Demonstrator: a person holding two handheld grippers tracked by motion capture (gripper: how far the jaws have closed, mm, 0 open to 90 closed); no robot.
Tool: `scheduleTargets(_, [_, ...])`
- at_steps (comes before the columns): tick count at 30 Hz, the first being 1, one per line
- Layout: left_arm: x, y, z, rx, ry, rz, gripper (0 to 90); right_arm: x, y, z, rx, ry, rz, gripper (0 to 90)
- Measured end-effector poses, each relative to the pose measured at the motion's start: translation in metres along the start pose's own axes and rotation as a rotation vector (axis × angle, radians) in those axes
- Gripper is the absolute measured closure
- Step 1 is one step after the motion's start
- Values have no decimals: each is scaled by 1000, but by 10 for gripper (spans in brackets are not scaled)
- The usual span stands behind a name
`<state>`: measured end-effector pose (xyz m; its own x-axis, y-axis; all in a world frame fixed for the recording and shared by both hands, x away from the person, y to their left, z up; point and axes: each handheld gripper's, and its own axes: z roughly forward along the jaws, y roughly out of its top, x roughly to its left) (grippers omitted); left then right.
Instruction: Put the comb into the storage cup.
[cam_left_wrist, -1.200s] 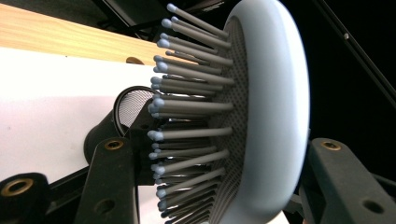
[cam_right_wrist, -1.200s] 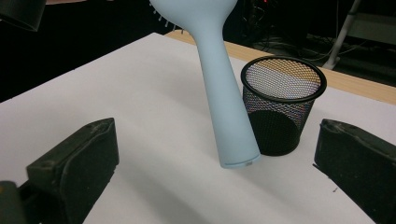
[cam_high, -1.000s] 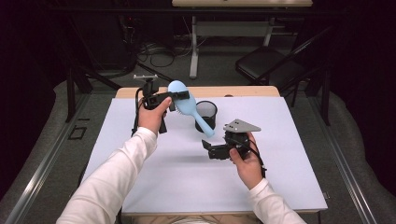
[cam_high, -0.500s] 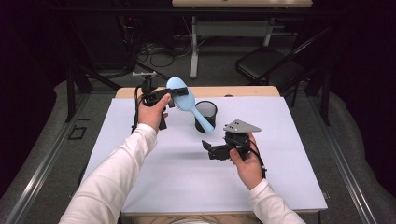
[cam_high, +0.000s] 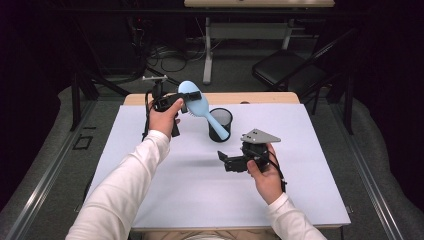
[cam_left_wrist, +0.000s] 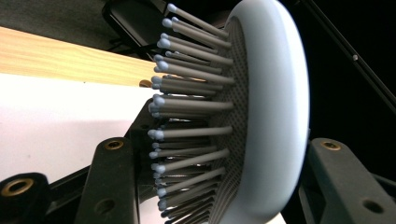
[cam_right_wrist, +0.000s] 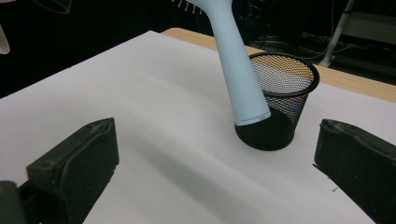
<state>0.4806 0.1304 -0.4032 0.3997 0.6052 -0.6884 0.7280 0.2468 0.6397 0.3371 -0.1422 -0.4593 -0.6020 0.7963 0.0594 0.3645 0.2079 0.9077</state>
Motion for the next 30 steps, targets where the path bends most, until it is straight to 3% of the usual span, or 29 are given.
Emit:
scheduleTargets(11, [-6, 5, 4, 2, 3, 35, 478, -1, -1, -2, -3, -2, 0, 0])
scheduleTargets(30, [-14, 9, 13, -9, -5, 42, 479, -1, -1, -2, -3, 0, -2, 0])
